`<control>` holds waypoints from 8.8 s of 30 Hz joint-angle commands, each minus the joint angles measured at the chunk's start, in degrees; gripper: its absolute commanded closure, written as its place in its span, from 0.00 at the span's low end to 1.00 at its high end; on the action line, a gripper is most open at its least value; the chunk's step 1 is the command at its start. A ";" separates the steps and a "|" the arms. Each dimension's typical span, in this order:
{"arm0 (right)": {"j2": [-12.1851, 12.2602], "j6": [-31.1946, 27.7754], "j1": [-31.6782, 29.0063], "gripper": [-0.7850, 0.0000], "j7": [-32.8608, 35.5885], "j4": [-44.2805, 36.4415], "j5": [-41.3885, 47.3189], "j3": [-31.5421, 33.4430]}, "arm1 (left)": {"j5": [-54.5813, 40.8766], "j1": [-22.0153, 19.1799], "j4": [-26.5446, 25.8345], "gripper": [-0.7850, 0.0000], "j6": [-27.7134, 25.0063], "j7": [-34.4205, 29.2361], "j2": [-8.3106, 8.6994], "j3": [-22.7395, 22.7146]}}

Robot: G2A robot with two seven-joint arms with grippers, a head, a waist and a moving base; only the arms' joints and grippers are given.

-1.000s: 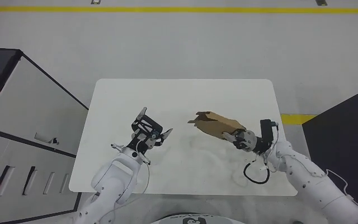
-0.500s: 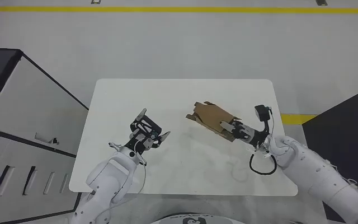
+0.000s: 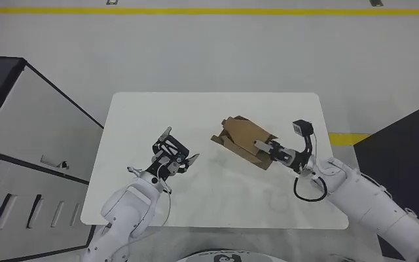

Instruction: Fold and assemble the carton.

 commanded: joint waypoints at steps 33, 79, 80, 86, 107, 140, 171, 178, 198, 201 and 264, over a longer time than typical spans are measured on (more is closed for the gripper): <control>-0.88 11.90 6.08 1.00 42.54 7.42 41.68 0.96 | 0.00 0.00 0.00 0.00 0.00 0.00 0.00 0.00; -5.96 39.01 21.30 1.00 67.76 12.09 32.69 5.09 | 0.00 0.00 0.00 0.00 0.00 0.00 0.00 0.00; -5.88 39.26 21.35 1.00 68.11 11.64 32.10 5.51 | 0.00 0.00 0.00 0.00 0.00 0.00 0.00 0.00; -5.60 40.01 22.83 1.00 70.52 10.16 29.79 8.43 | 0.00 0.00 0.00 0.00 0.00 0.00 0.00 0.00; -6.25 40.75 25.23 1.00 71.37 8.49 27.29 12.06 | 0.00 0.00 0.00 0.00 0.00 0.00 0.00 0.00; -6.64 37.32 18.61 1.00 64.52 1.87 25.59 17.77 | -10.32 -4.18 1.38 0.00 3.86 4.39 -0.94 7.97; -7.68 38.47 14.73 1.00 68.26 -0.19 25.76 21.81 | -11.08 -5.58 -0.40 0.00 5.55 5.51 -0.90 9.55; -8.21 40.67 14.70 1.00 70.93 0.35 27.12 21.49 | -10.79 -5.86 -0.40 0.00 5.73 5.85 -0.82 9.31; -8.98 43.88 15.84 1.00 72.35 2.11 28.20 18.54 | -10.29 -6.63 -0.11 0.00 6.07 5.79 -0.73 9.49; -8.99 42.31 15.87 1.00 71.99 3.24 28.02 19.61 | -10.36 -6.74 -0.02 0.00 5.96 5.69 -0.72 9.62; -9.35 34.13 13.17 1.00 64.75 -0.75 16.87 25.23 | -27.07 -14.37 -2.28 0.35 -14.25 -6.27 1.21 9.05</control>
